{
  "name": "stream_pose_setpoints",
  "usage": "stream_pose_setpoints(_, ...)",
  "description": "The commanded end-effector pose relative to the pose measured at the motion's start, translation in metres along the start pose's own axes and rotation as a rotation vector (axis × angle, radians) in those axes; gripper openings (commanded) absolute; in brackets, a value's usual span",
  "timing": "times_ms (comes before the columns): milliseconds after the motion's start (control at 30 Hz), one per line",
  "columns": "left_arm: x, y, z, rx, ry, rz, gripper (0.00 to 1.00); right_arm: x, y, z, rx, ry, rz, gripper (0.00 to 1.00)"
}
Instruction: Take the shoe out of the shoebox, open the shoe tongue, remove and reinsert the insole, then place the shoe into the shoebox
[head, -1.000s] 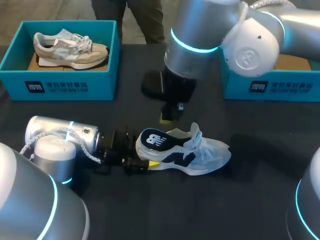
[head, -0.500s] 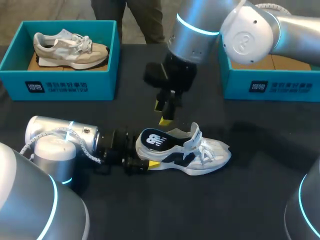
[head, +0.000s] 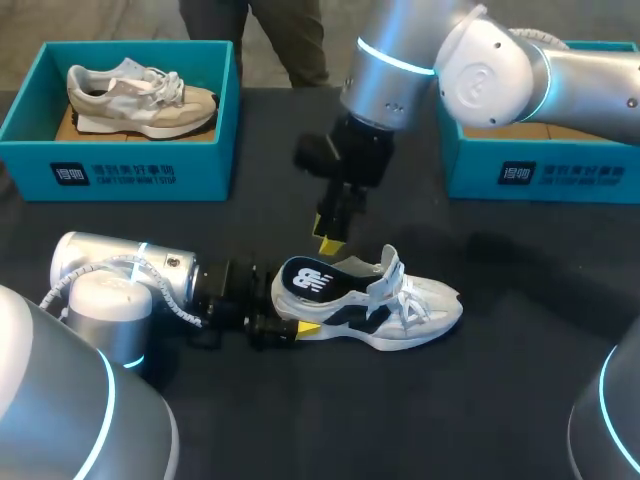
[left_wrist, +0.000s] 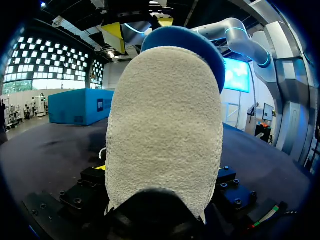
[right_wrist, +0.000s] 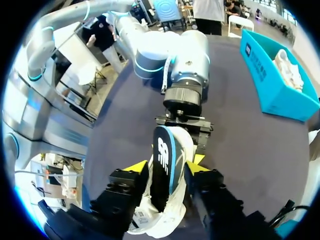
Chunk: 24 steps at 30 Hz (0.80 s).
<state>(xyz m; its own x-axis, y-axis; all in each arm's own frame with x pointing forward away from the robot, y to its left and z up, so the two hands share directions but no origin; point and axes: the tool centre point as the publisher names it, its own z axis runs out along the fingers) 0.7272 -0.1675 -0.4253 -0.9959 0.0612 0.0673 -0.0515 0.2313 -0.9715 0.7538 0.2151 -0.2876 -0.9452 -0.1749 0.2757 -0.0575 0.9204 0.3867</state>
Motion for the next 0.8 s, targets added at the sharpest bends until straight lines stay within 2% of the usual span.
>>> stream_pose_setpoints(33, 0.000, 0.000, 0.001, 0.000, -0.002, 0.000, 0.00, -0.005, -0.002, 0.008, 0.005, 0.026, 0.020, 0.36)
stream_pose_setpoints(500, 0.000, 0.000, 0.001, 0.000, -0.002, 0.000, 0.00, -0.015, 0.001, 0.025, -0.018, 0.084, 0.006, 0.36)
stream_pose_setpoints(800, 0.000, 0.000, 0.001, 0.000, -0.002, 0.000, 0.00, -0.011, -0.001, 0.037, -0.030, 0.124, 0.008, 0.38)
